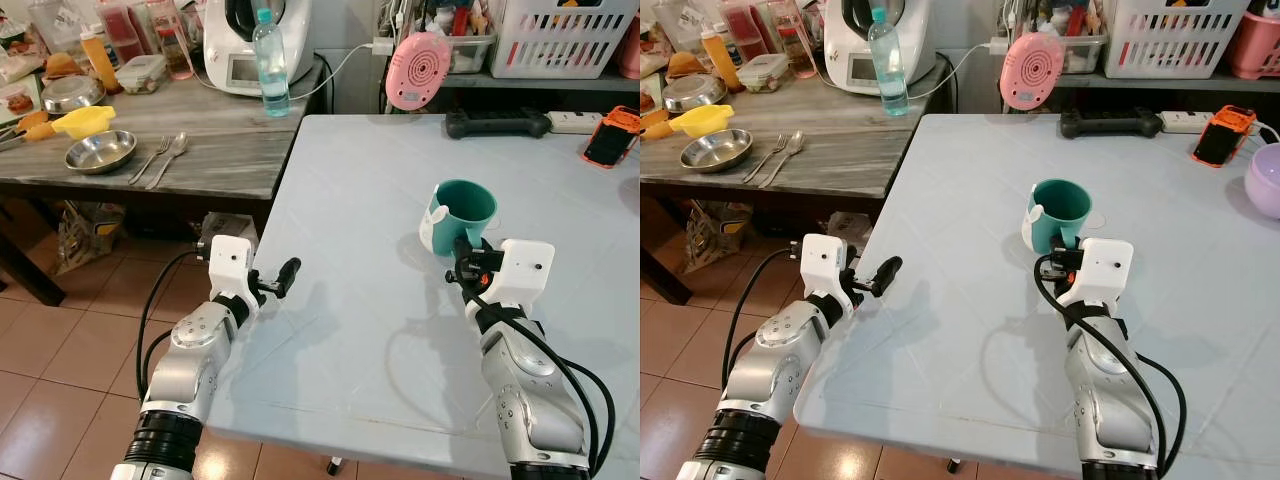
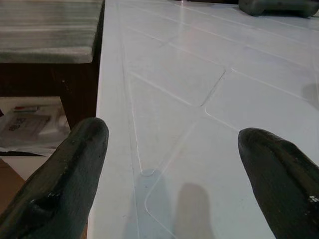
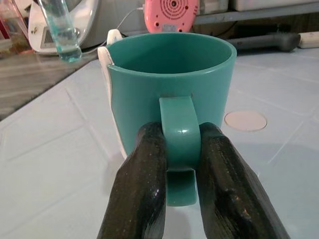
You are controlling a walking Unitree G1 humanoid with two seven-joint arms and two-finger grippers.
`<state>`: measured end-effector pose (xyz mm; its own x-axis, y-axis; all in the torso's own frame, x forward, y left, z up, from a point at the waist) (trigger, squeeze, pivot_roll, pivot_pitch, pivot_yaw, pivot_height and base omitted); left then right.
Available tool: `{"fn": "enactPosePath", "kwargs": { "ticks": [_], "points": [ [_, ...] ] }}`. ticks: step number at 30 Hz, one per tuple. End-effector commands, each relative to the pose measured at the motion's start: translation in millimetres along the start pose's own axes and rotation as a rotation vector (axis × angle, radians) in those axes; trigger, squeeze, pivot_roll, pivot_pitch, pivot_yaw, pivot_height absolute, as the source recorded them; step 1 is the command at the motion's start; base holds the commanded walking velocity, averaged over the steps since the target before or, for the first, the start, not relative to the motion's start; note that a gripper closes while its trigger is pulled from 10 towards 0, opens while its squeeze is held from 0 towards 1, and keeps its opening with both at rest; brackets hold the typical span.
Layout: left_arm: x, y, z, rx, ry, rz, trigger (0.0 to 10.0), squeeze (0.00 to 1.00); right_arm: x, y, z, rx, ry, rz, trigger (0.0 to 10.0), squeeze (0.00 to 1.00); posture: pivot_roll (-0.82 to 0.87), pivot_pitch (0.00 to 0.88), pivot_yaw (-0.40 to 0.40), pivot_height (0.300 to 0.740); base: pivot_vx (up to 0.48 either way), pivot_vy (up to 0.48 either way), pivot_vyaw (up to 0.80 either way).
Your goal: Setting the table
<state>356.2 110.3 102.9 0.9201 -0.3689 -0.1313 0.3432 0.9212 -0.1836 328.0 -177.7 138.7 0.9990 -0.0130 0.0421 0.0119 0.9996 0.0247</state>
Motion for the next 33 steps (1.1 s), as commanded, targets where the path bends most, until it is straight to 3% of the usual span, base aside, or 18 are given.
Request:
{"fn": "enactPosePath", "kwargs": {
  "ticks": [1, 19, 28, 33],
  "points": [
    [-2.0, 3.9, -4.6, 0.005, 0.020, 0.013, 10.0, 0.00, 1.9, -0.5, 2.3, 0.002, -0.004, -0.007, 10.0, 0.00, -0.08, 0.016, 0.071, 0.740, -0.266, 0.000, 0.00],
    [-2.0, 3.9, -7.6, 0.013, 0.035, 0.010, 10.0, 0.00, 2.3, -3.1, 3.6, 0.000, -0.006, -0.019, 10.0, 0.00, -0.09, 0.018, 0.076, 0.740, -0.263, 0.000, 0.00],
    [-3.4, 9.5, -4.9, 0.048, 0.014, 0.007, 10.0, 0.00, 2.0, -3.7, 7.3, -0.016, -0.022, -0.038, 10.0, 0.00, -0.08, 0.021, 0.082, 0.740, 0.000, 0.000, 0.00],
    [-3.3, 12.9, -4.0, 0.033, 0.007, 0.025, 10.0, 0.00, 1.5, -3.2, 6.1, -0.019, -0.016, -0.038, 10.0, 0.00, -0.09, 0.018, 0.080, 0.740, 0.000, 0.000, -0.71]
  ]
}}
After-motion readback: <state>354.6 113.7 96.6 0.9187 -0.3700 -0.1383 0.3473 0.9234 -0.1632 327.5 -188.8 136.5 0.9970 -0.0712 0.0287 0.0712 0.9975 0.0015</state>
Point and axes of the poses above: a point about 5 cm out from each wrist's last joint towards the gripper, its own x axis pointing out of the wrist towards the gripper, its own z axis along the axis of the wrist's last joint, y = z × x, the point moved 4 cm from there along x, pointing out of the wrist towards the gripper, and after that the axes turned 3 degrees about -x, right-handed, at the moved point
